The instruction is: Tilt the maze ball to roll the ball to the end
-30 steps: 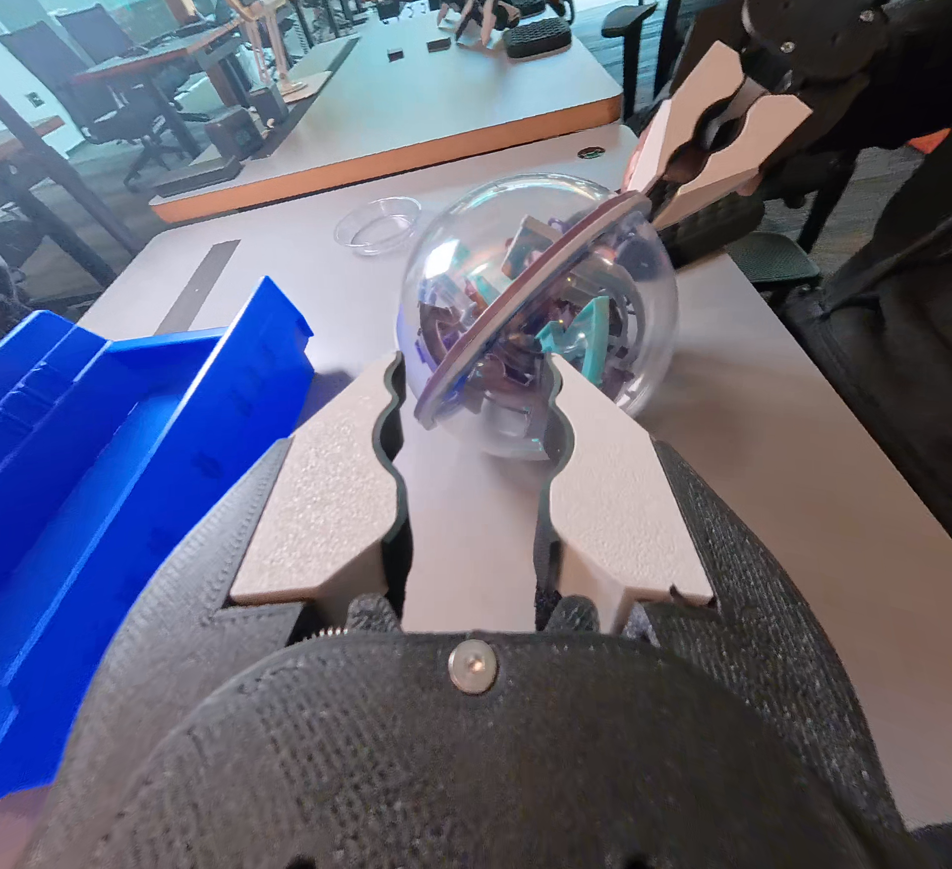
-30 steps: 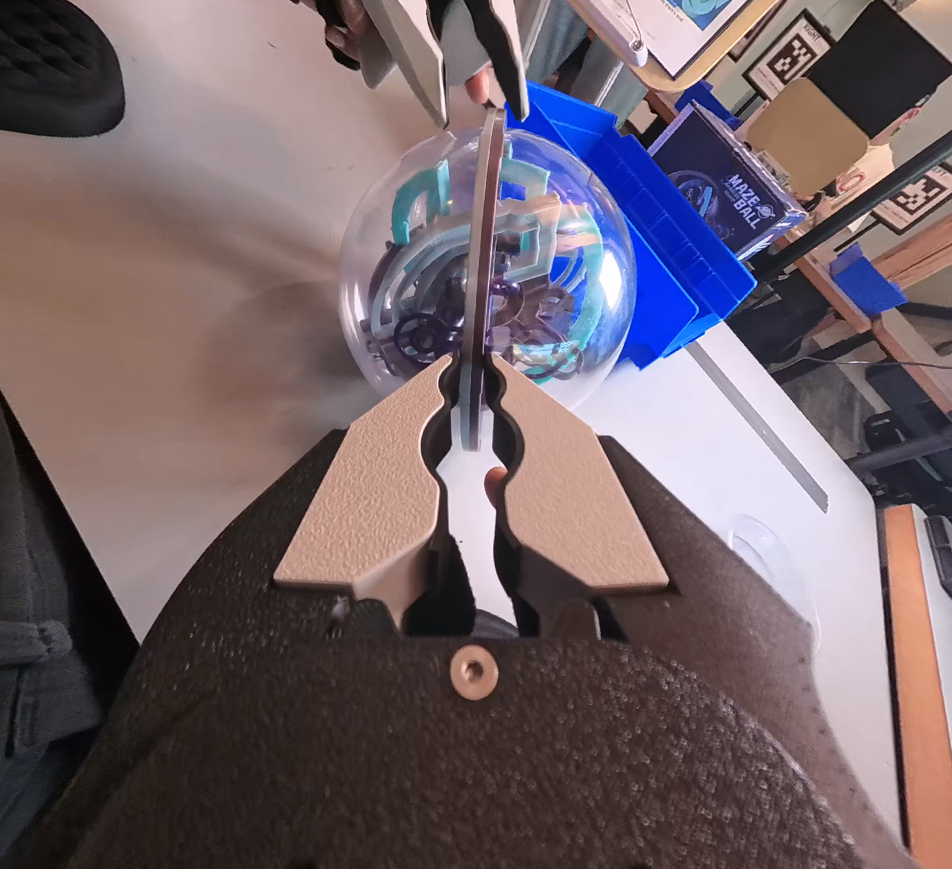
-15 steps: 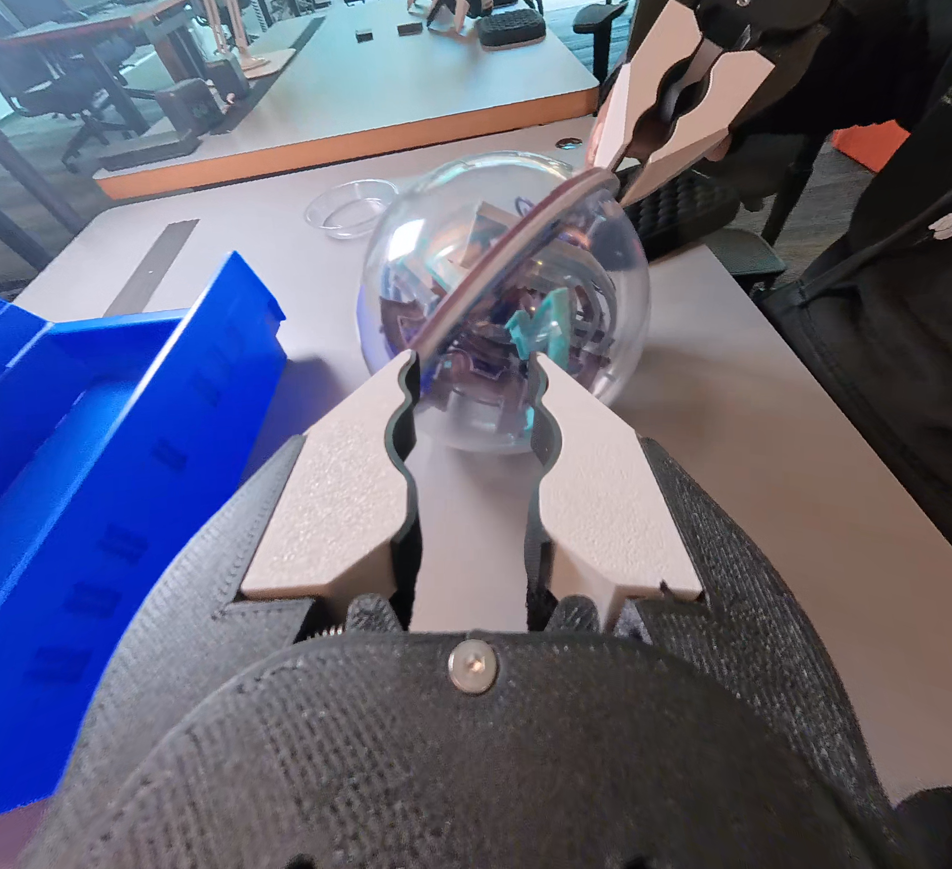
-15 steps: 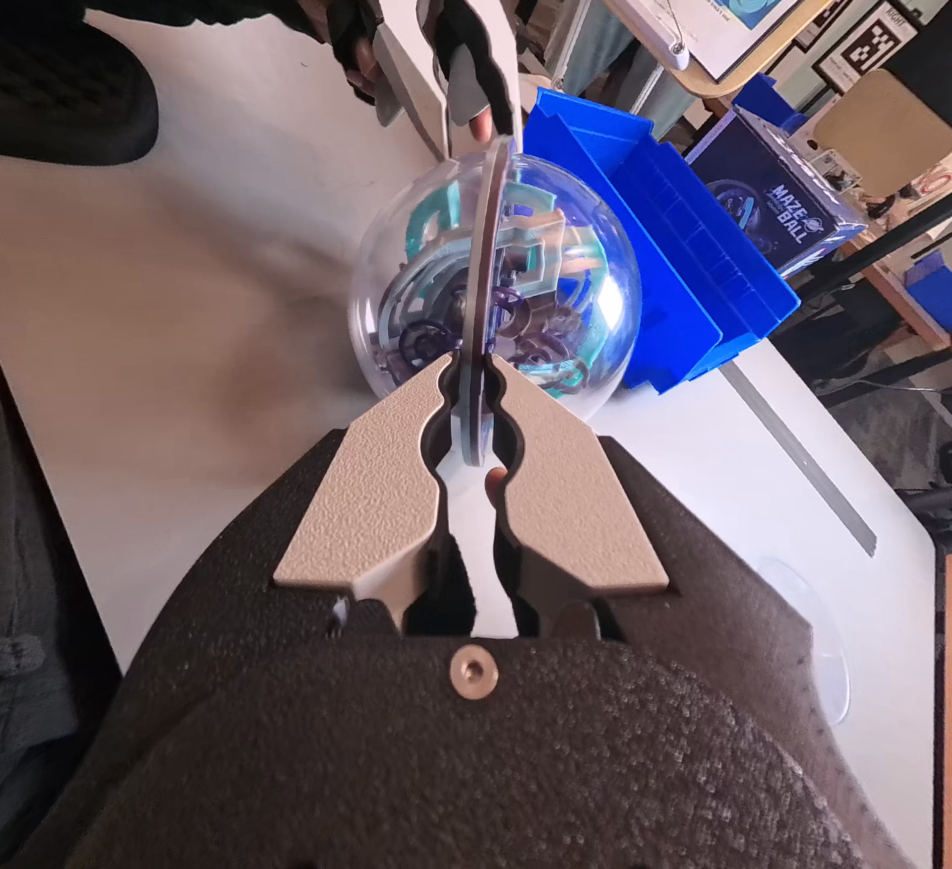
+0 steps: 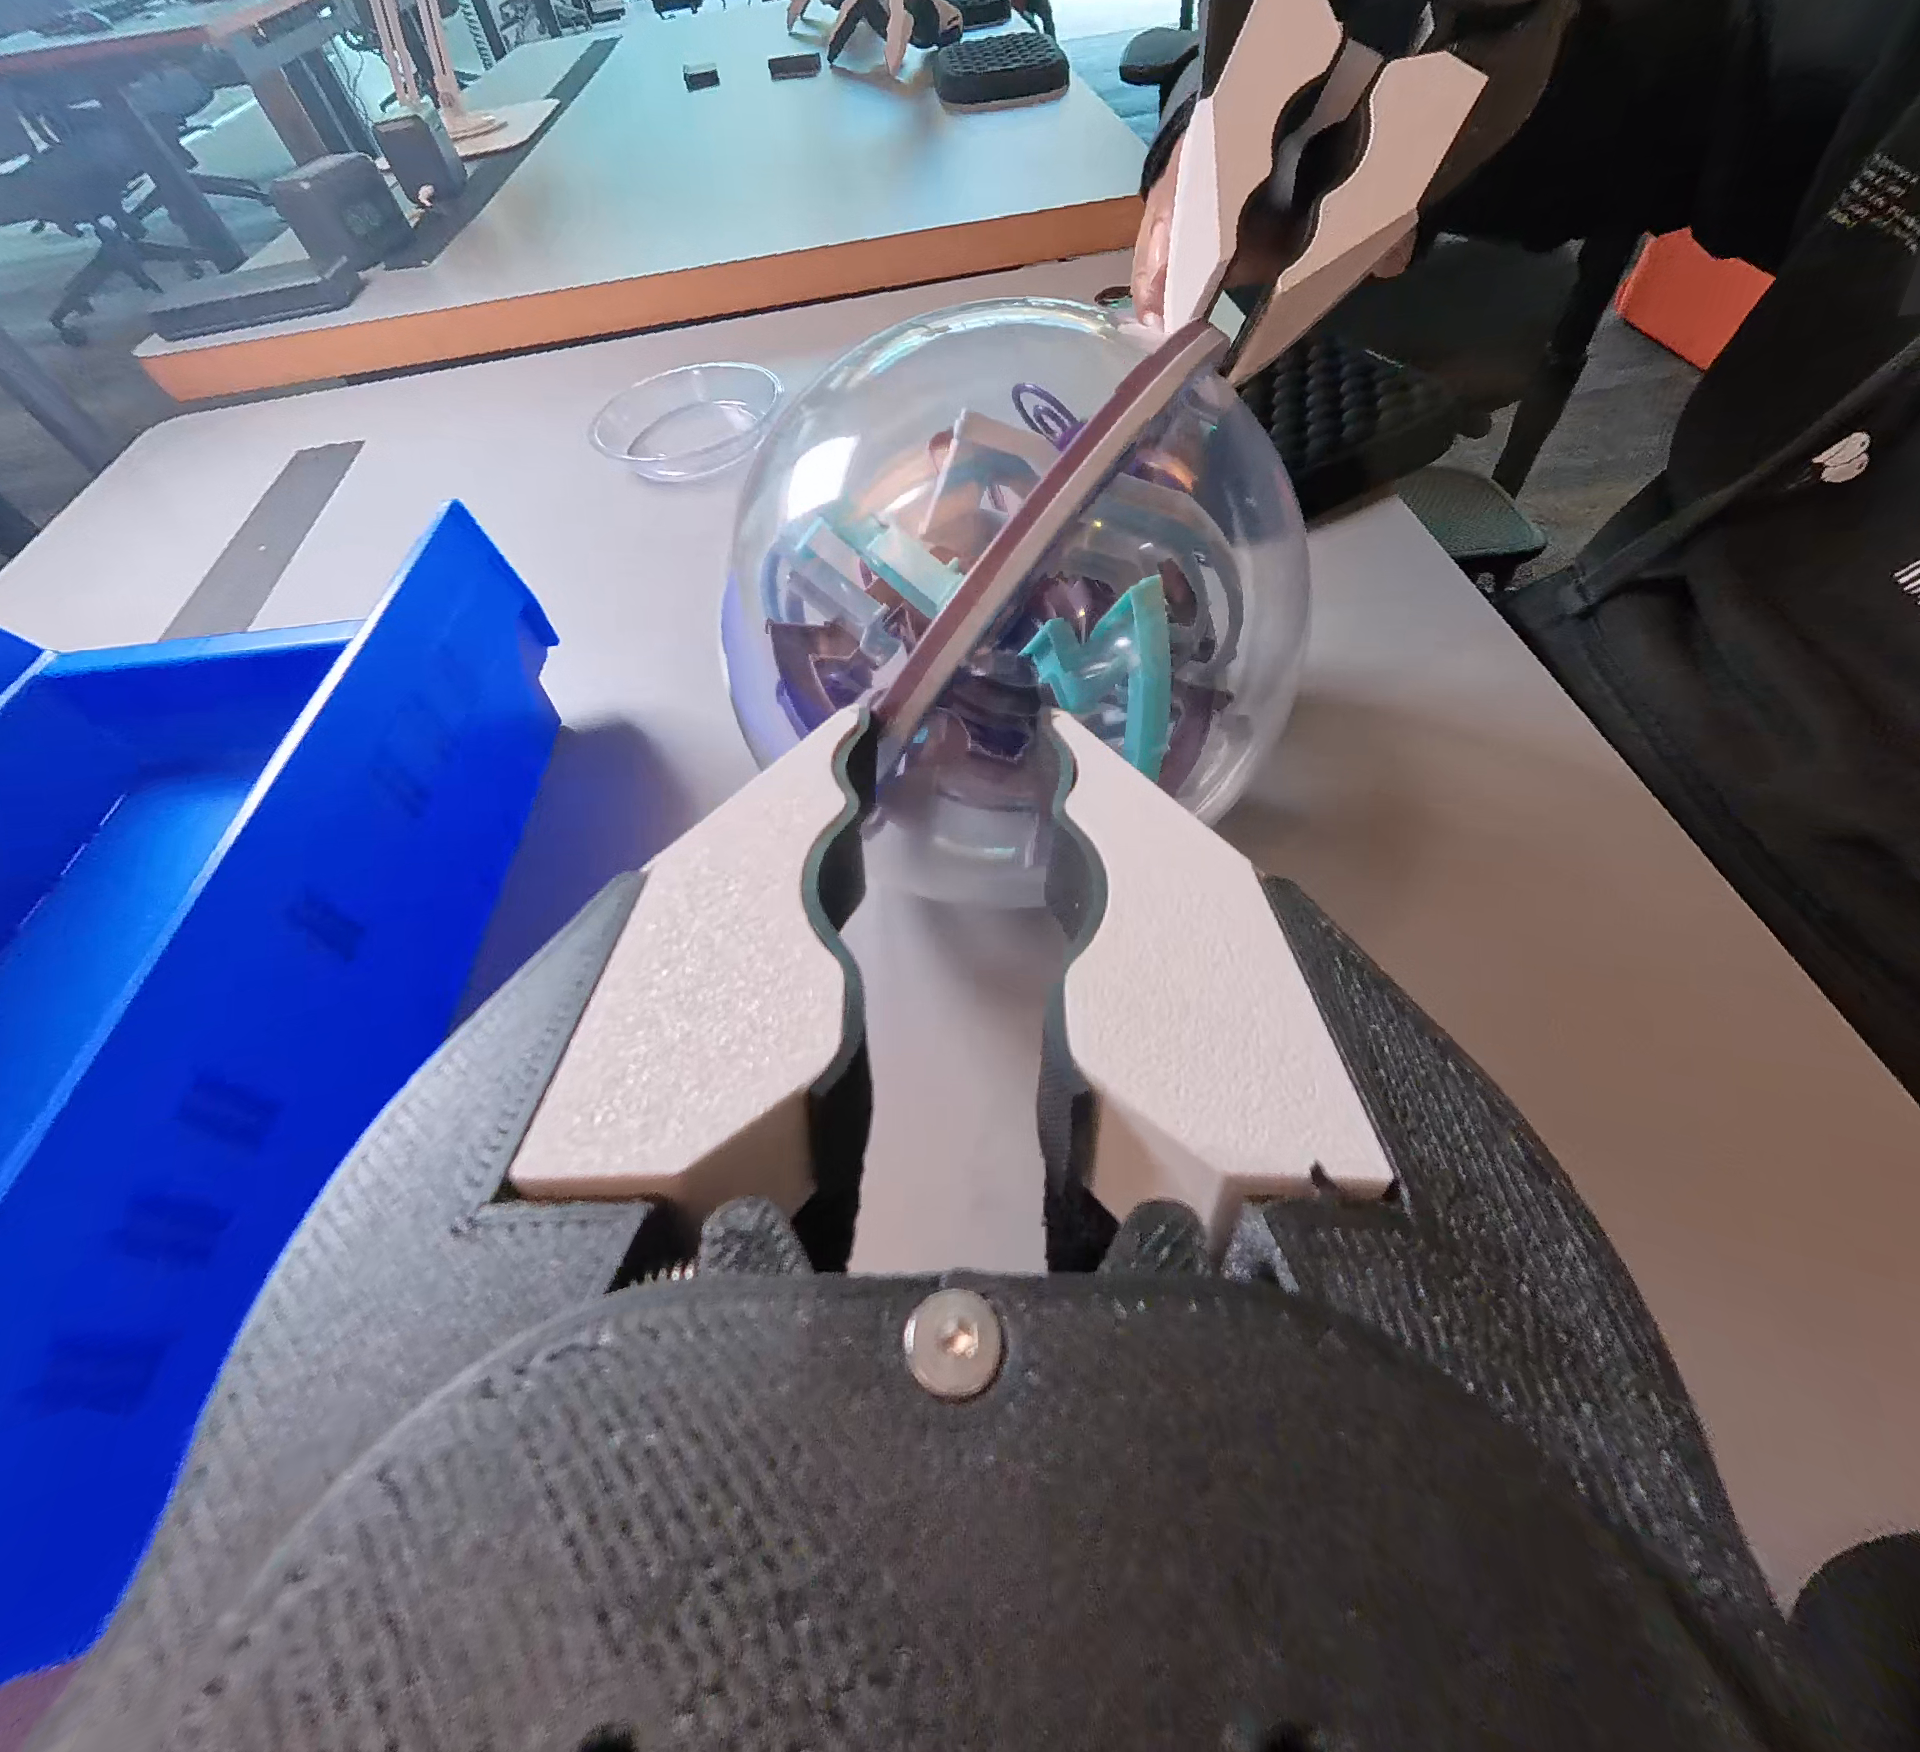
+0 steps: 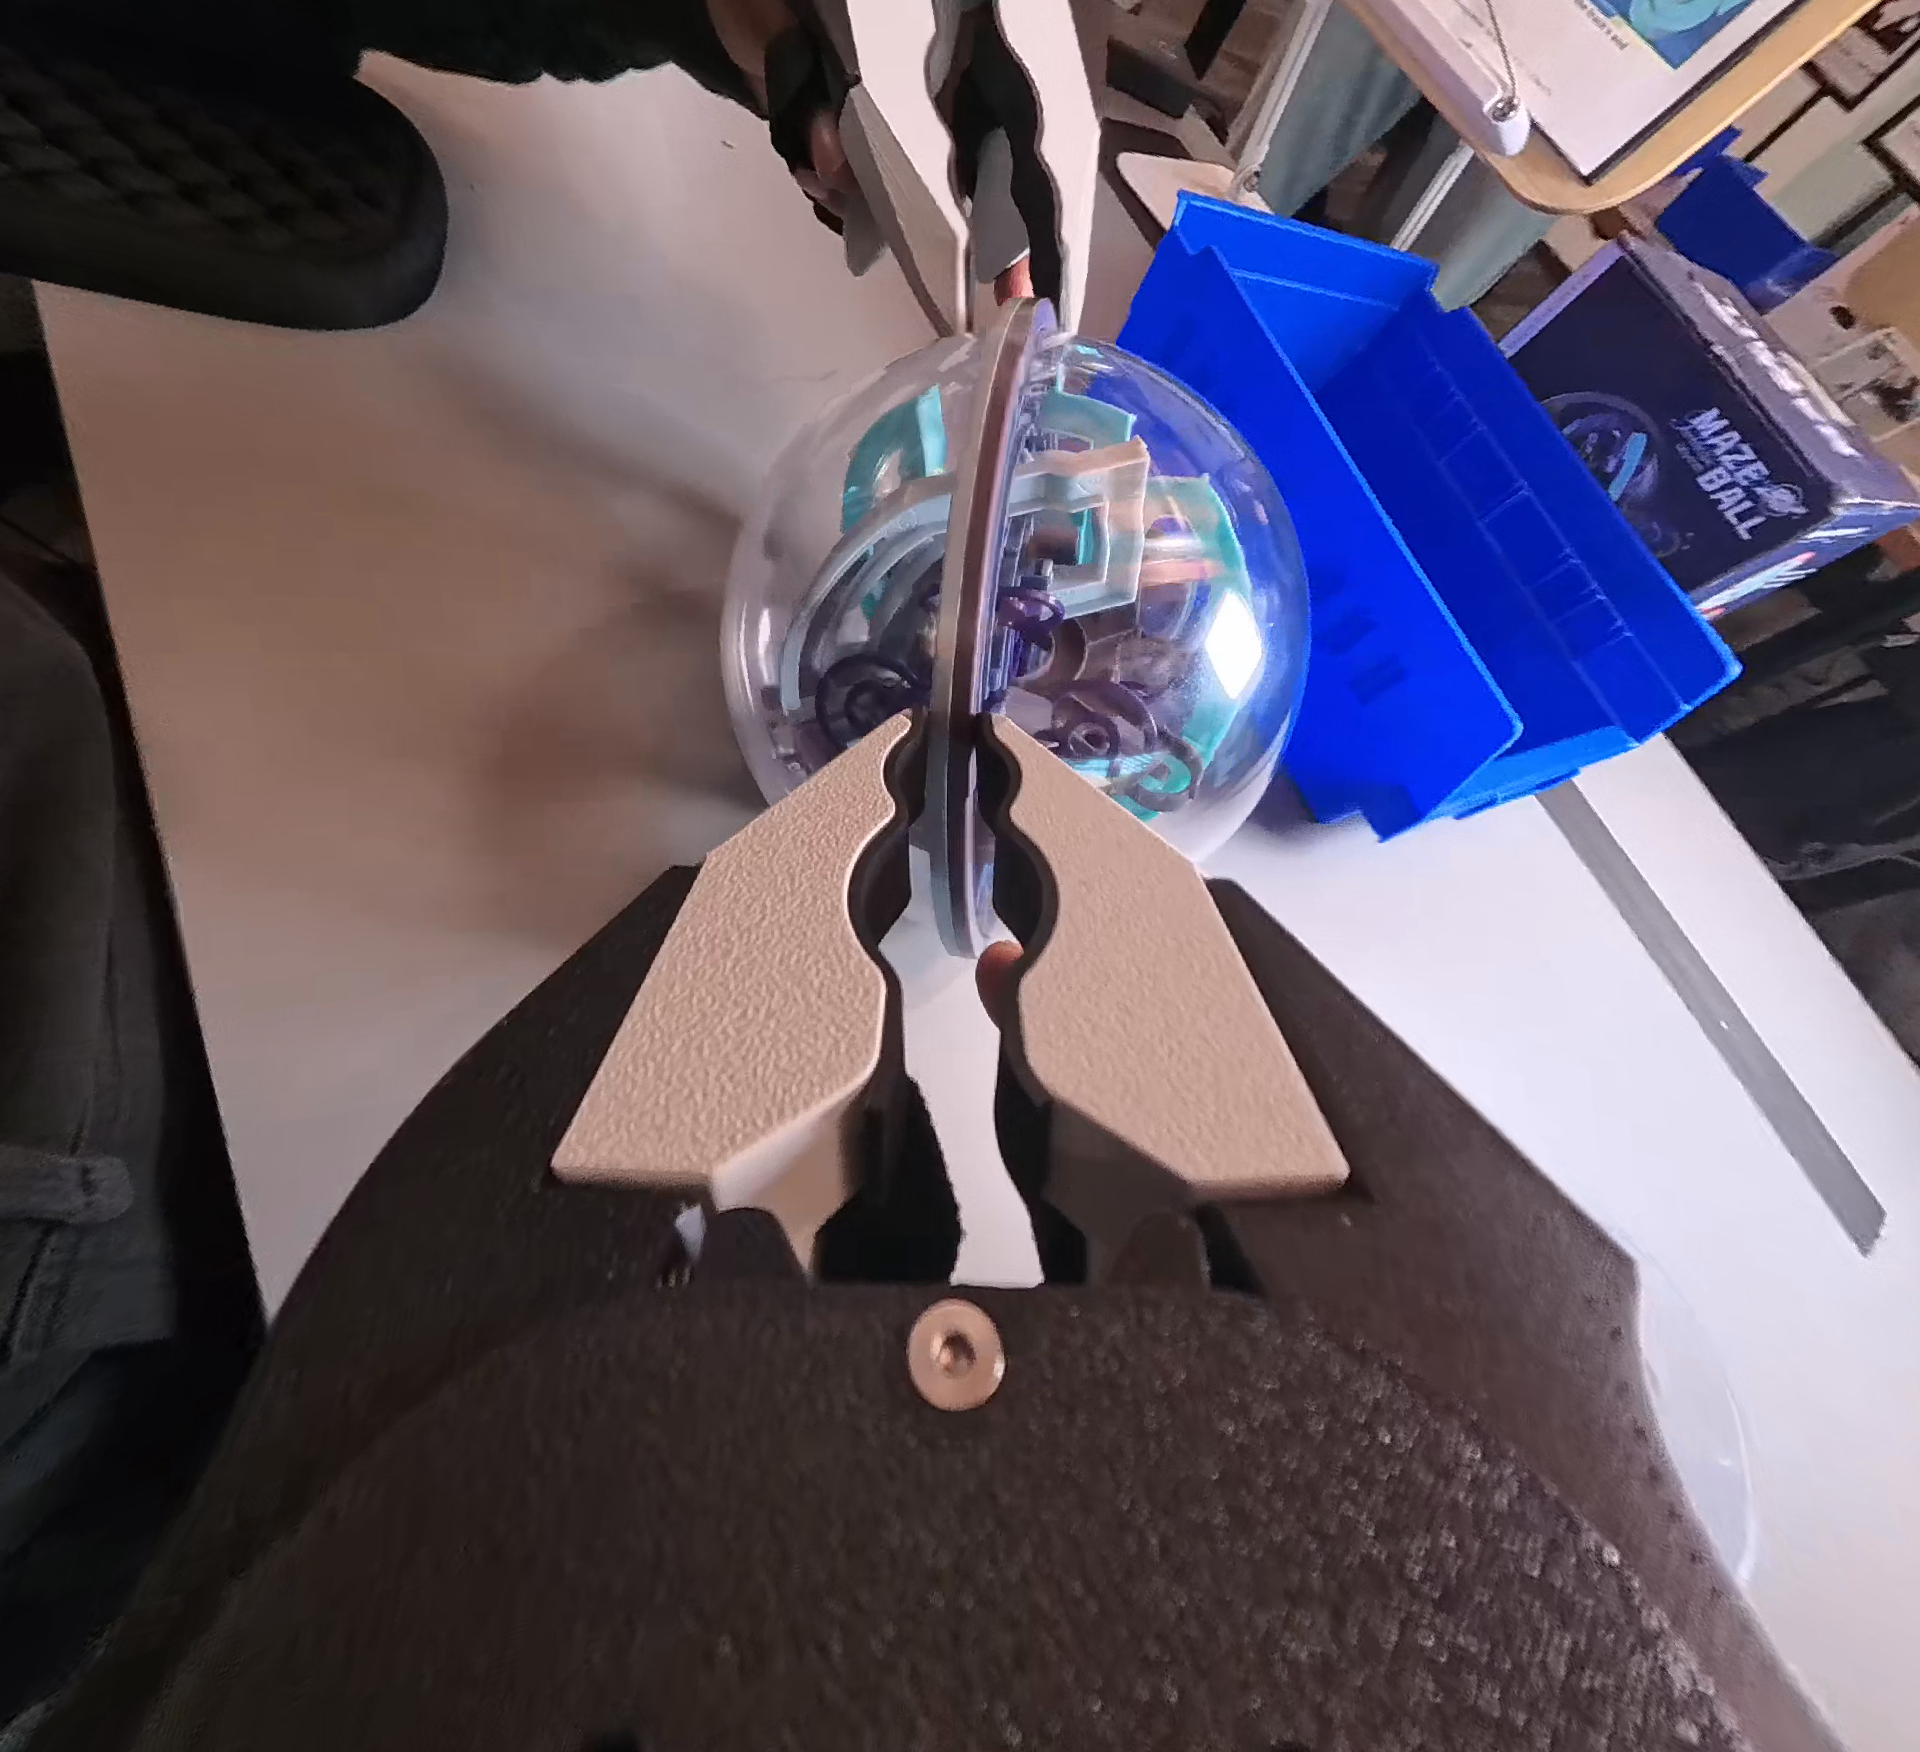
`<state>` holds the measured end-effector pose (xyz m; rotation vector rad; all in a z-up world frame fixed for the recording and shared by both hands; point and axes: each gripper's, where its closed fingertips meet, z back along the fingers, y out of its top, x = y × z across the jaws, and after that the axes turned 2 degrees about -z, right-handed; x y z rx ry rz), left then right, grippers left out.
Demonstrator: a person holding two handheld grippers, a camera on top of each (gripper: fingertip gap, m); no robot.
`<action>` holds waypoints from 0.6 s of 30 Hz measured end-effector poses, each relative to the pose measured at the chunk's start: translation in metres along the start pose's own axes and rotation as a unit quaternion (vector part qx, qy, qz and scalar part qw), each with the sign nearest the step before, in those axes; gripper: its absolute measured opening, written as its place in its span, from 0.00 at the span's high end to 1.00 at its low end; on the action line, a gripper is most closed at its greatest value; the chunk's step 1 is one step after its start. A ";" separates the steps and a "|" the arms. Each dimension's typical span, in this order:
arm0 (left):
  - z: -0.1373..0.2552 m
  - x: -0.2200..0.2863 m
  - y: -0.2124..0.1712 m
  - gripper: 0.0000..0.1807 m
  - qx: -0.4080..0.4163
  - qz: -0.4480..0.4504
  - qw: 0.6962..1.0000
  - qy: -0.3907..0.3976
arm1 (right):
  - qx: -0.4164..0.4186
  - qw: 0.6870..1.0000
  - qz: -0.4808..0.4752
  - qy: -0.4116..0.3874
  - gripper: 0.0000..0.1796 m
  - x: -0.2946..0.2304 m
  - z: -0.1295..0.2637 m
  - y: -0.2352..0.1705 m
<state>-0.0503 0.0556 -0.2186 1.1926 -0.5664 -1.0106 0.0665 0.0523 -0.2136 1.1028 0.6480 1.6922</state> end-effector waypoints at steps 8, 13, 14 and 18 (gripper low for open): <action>-0.003 0.000 -0.004 0.81 0.001 0.007 1.000 -0.005 | 0.007 0.995 -0.055 0.086 0.97 0.005 0.007 0.005; -0.009 0.008 -0.008 0.83 -0.002 0.019 0.999 -0.036 | 0.013 0.987 -0.096 0.132 0.96 0.013 0.011 0.002; -0.011 0.008 -0.008 0.82 0.000 0.021 0.999 -0.037 | 0.015 0.985 -0.102 0.139 0.96 0.015 0.012 0.001; -0.014 0.010 -0.009 0.82 0.010 0.031 0.998 -0.052 | 0.025 0.977 -0.136 0.165 0.96 0.019 0.013 0.000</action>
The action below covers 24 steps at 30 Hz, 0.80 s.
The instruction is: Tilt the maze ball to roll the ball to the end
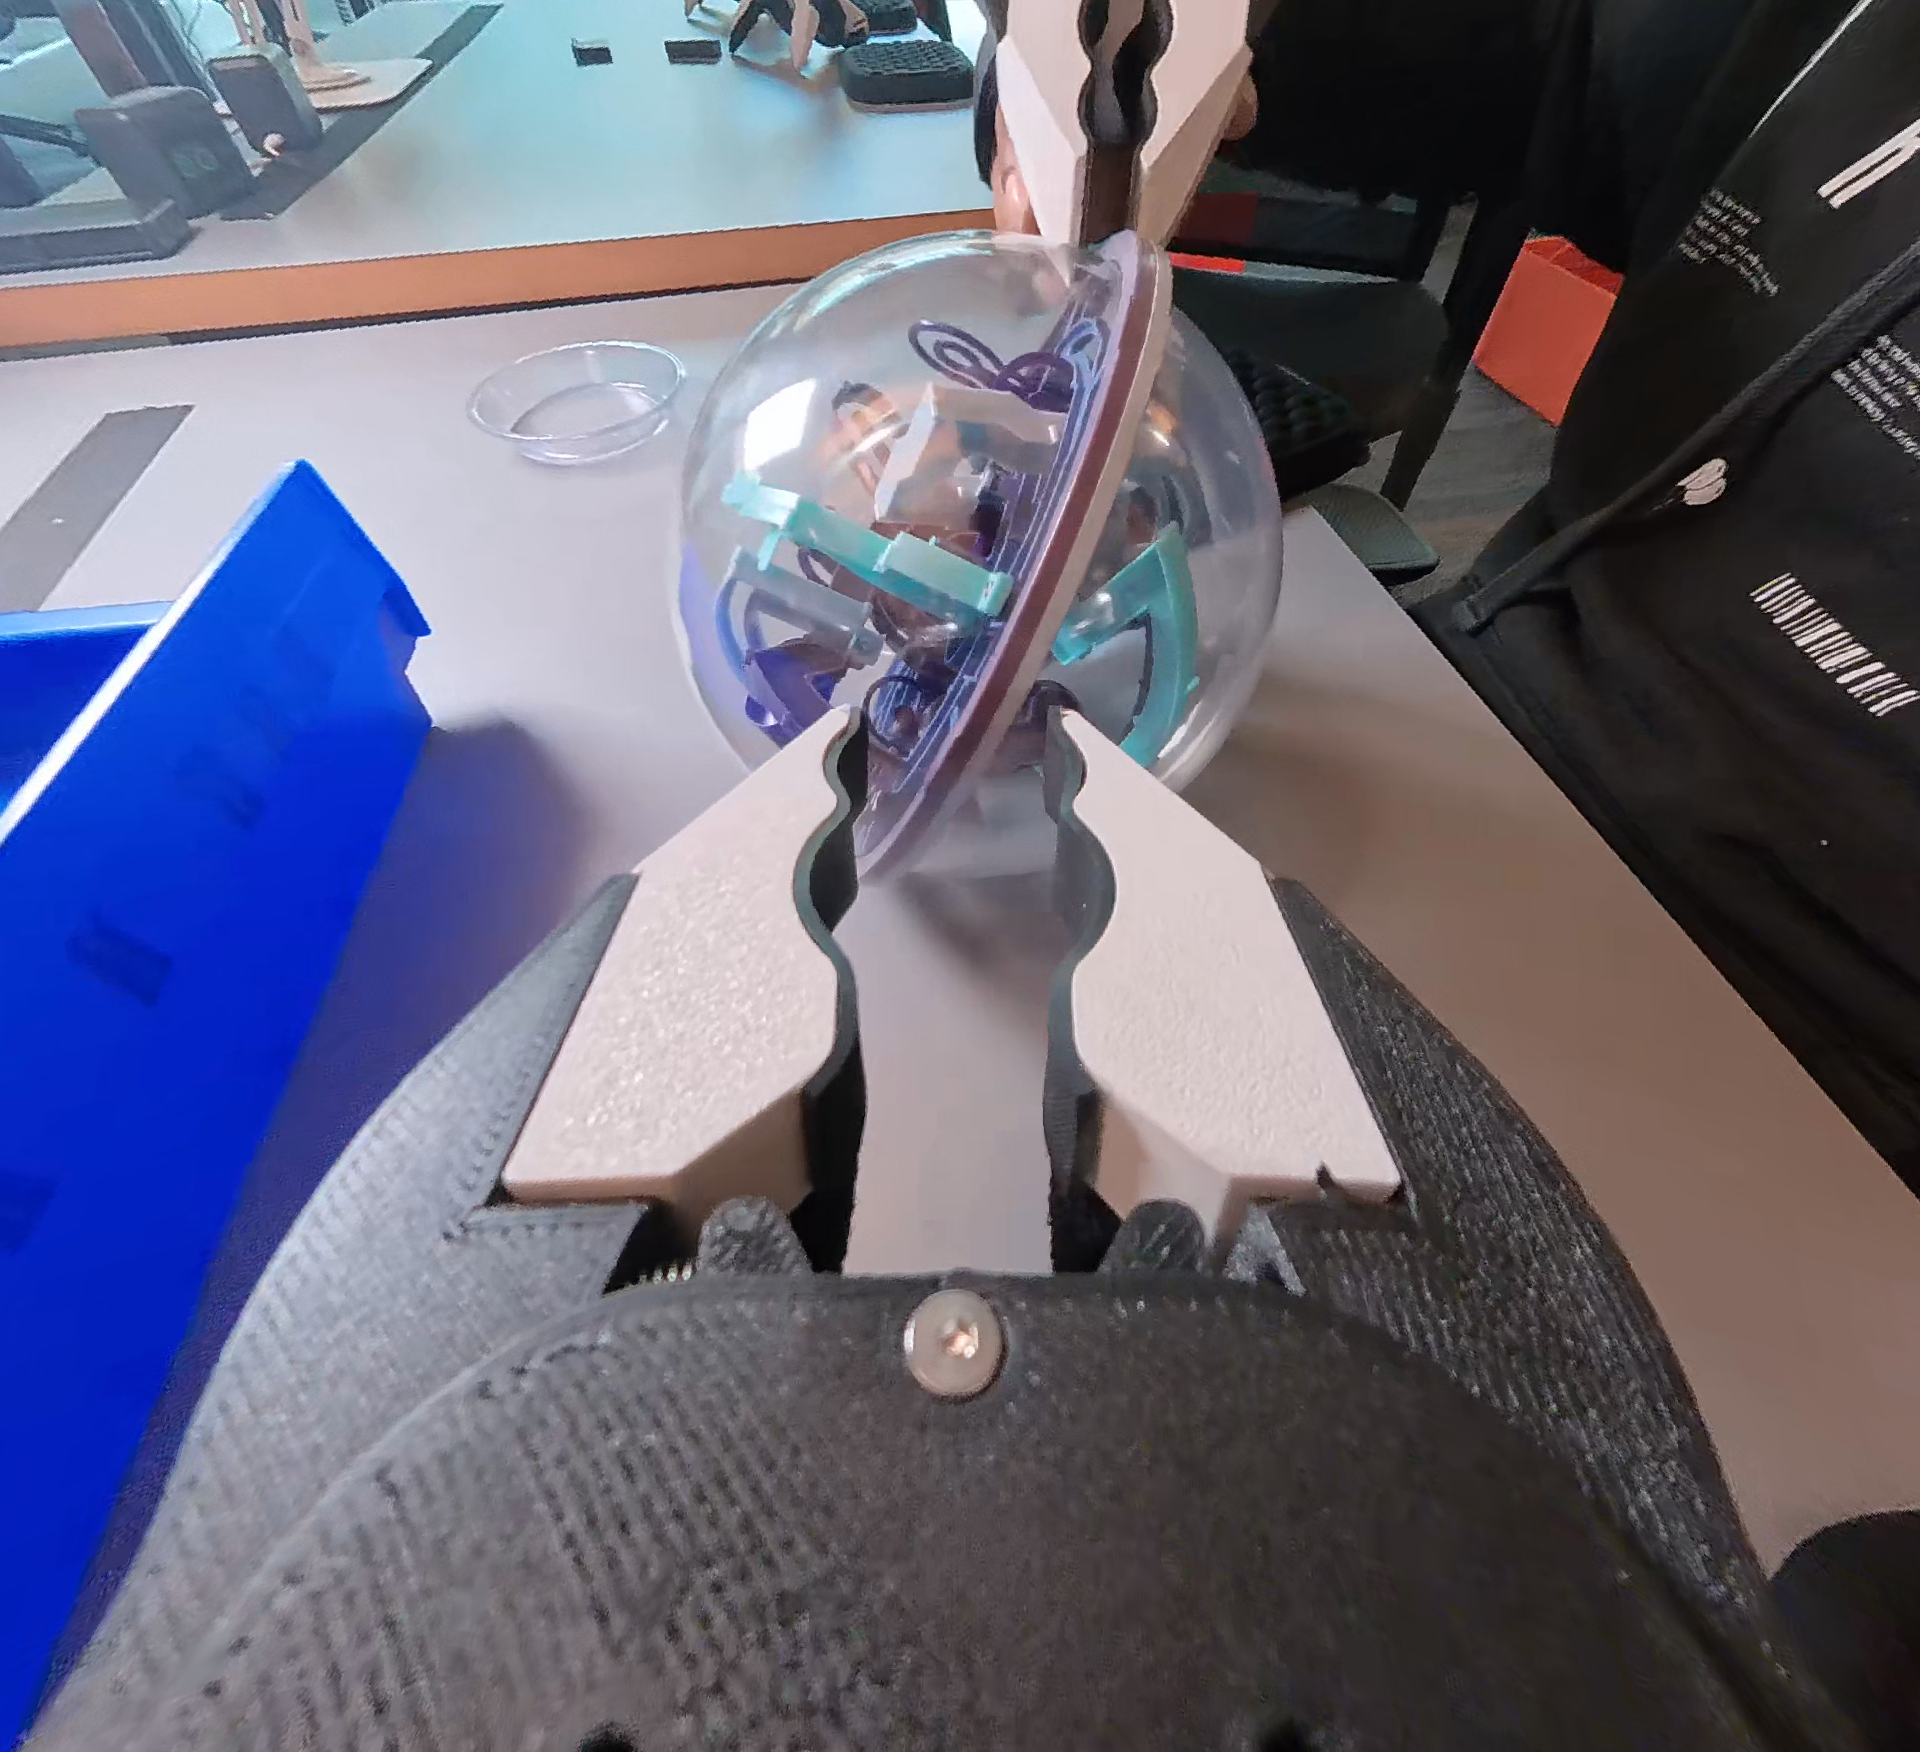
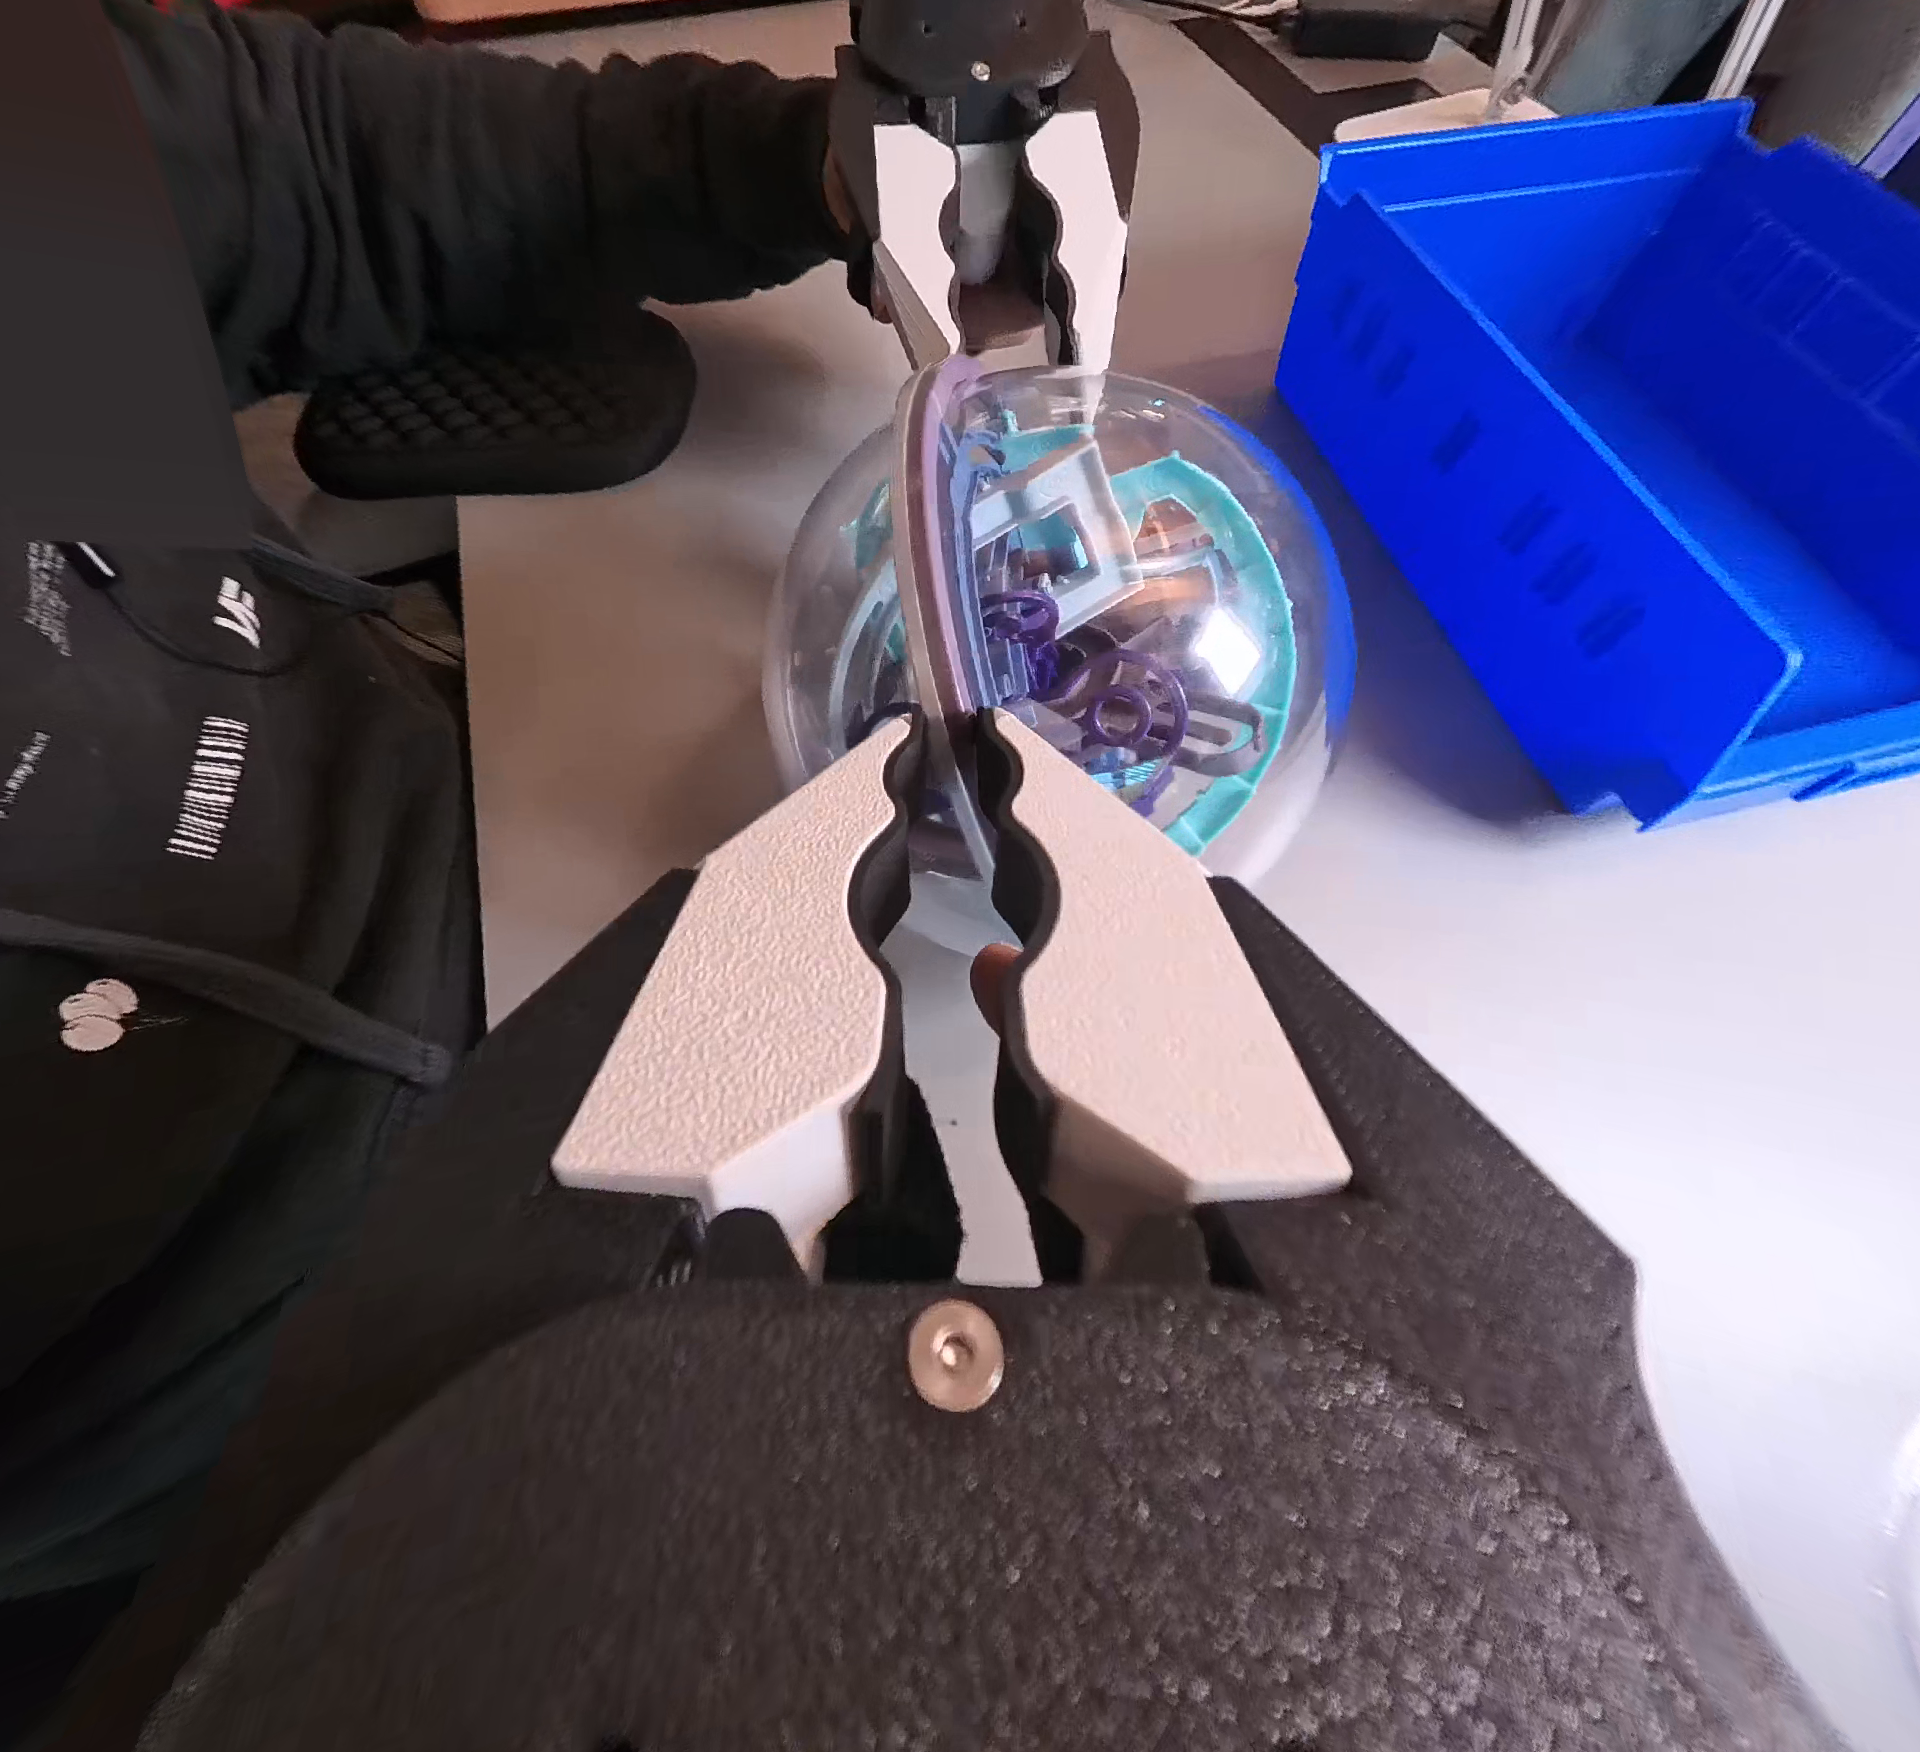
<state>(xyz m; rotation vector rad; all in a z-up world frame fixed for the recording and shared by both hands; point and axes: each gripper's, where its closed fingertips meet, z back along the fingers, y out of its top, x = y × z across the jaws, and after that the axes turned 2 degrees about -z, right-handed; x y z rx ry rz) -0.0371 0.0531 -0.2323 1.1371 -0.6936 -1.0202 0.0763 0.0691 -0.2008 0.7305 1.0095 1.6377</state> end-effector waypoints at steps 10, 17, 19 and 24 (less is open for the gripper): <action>-0.012 0.004 -0.017 0.81 -0.011 -0.031 0.999 0.003 | 0.033 0.997 -0.041 0.055 0.96 0.003 0.013 -0.011; -0.022 0.005 -0.008 0.90 0.002 -0.088 0.996 0.028 | 0.077 0.990 -0.078 0.090 0.96 0.008 0.026 -0.023; -0.024 0.008 -0.008 0.96 0.001 -0.104 0.994 0.031 | 0.087 0.988 -0.083 0.095 0.96 0.010 0.029 -0.023; -0.026 0.011 -0.009 0.96 -0.011 -0.128 0.991 0.046 | 0.089 0.988 -0.075 0.097 0.96 0.009 0.030 -0.021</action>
